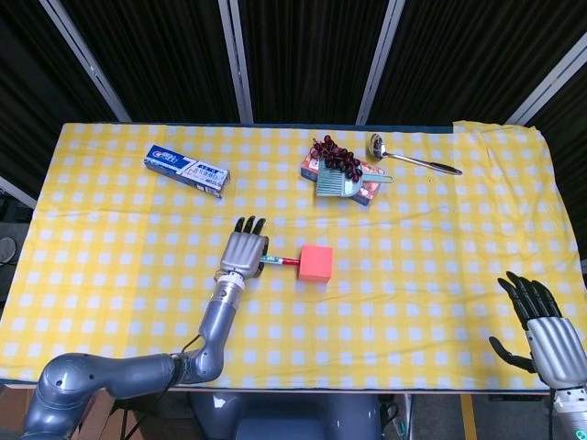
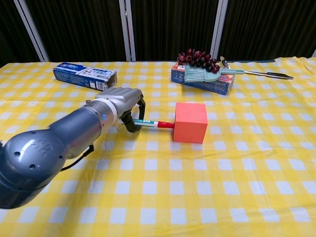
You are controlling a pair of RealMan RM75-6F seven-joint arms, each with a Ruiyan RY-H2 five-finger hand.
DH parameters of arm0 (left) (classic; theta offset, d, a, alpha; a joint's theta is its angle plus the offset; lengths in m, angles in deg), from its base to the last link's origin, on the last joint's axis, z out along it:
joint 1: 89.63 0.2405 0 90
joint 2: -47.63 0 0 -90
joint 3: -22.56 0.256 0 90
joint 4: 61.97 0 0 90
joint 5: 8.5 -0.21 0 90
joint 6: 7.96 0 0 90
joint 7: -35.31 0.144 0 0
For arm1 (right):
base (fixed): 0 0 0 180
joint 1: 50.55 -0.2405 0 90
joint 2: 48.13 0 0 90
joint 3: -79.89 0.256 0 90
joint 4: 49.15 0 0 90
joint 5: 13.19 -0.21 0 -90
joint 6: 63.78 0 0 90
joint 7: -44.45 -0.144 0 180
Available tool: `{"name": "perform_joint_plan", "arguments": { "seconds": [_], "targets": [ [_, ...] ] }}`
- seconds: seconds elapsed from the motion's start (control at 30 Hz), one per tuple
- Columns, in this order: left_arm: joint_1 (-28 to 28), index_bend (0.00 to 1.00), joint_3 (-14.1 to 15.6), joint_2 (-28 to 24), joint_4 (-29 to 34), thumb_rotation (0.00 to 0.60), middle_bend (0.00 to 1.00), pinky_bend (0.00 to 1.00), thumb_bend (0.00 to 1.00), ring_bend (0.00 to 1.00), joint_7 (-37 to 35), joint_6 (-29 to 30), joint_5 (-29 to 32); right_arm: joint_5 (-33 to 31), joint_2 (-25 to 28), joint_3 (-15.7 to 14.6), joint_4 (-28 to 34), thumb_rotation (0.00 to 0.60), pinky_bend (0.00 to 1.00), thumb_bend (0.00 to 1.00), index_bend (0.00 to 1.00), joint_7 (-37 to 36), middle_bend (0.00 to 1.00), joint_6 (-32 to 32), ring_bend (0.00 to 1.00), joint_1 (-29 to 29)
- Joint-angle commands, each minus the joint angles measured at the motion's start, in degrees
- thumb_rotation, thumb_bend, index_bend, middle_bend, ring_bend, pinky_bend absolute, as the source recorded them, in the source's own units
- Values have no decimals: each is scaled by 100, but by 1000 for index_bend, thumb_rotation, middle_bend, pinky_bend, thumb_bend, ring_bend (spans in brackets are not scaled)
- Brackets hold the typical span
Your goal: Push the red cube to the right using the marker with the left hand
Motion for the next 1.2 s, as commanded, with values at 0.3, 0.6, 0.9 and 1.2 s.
{"name": "perform_joint_plan", "arguments": {
  "seconds": [0.3, 0.6, 0.9, 1.2],
  "targets": [
    [-336, 576, -195, 334, -211, 600, 64, 16, 442, 0, 194, -47, 79, 3, 13, -3, 8, 600, 45, 342, 0, -52, 0, 3, 0, -4],
    [-646, 580, -387, 530, -271, 600, 63, 16, 442, 0, 414, -84, 195, -3, 21, -2, 6, 600, 45, 341, 0, -85, 0, 6, 0, -5],
    [-863, 584, -457, 695, -226, 600, 62, 16, 442, 0, 574, -100, 292, -4, 30, -1, 9, 600, 45, 342, 0, -118, 0, -3, 0, -1],
    [-1074, 585, -550, 868, -381, 600, 62, 16, 442, 0, 673, -152, 376, -9, 39, 2, 17, 600, 45, 342, 0, -145, 0, -8, 0, 0]
  ]
}}
